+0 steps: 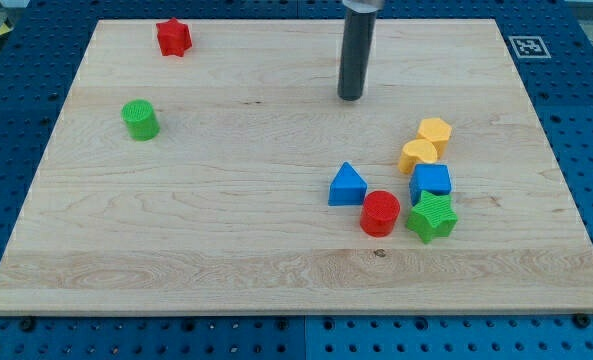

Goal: Move the red star diagonally bottom right to the green circle

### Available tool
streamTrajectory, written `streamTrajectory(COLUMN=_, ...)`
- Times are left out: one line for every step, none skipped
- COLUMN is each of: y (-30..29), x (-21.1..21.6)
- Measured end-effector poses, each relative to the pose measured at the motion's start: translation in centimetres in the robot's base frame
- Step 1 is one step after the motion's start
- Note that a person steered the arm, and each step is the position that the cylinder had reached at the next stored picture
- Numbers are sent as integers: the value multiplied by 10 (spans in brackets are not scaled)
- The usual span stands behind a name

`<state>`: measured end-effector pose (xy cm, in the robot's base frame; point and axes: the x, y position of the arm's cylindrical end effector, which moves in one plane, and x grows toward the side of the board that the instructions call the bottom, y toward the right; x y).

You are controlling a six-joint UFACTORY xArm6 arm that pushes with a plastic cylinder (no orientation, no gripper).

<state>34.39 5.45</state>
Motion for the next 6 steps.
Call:
streamTrajectory(y=-41, x=-22)
streamTrajectory(y=-85, x=-32)
streamTrajectory(y=-136, x=-30)
streamTrajectory(y=-211, x=-33)
streamTrajectory(y=-267, x=-58)
streamTrajectory(y=-294, x=-108)
